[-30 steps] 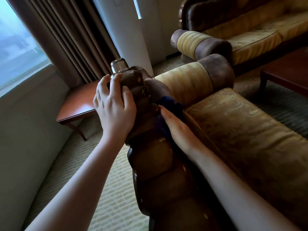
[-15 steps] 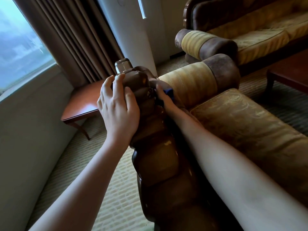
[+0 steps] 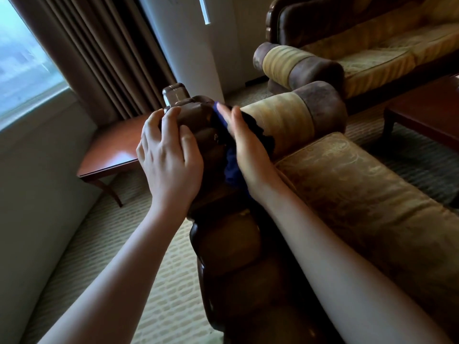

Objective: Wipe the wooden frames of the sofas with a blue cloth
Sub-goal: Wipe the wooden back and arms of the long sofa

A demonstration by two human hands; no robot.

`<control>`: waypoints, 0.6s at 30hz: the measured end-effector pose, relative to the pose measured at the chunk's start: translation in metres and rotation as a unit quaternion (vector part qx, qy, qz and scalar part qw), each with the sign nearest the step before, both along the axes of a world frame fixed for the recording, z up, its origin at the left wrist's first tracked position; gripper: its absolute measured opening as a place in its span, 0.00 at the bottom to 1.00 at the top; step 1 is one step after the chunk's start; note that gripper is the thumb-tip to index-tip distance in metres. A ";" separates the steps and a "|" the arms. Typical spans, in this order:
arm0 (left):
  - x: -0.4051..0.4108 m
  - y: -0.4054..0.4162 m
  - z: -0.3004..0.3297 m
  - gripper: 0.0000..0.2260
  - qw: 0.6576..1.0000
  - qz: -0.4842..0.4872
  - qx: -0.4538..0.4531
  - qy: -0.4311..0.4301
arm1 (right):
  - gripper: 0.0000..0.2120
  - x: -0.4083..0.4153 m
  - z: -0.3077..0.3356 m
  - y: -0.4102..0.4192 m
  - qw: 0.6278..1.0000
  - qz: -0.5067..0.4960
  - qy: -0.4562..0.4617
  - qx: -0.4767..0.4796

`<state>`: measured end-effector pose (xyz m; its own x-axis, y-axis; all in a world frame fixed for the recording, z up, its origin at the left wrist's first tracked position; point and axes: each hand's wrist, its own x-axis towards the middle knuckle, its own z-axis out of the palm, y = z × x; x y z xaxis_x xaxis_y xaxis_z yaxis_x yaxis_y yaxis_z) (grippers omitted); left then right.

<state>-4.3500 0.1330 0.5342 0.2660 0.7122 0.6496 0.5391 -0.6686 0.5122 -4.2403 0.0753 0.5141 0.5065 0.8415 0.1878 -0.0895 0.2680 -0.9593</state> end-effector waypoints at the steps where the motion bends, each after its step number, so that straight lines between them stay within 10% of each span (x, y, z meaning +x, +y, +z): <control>1: 0.000 0.000 0.000 0.26 1.000 0.001 -0.001 0.000 | 0.19 0.004 0.007 0.010 1.000 -0.007 -0.014 -0.013; 10: -0.001 0.002 0.001 0.27 1.000 0.001 0.001 0.014 | 0.26 0.025 -0.048 0.038 0.986 0.070 0.065 -0.140; 18: -0.002 0.001 0.000 0.26 1.000 -0.012 -0.003 -0.003 | 0.14 -0.013 -0.038 -0.048 0.996 0.024 0.087 -0.011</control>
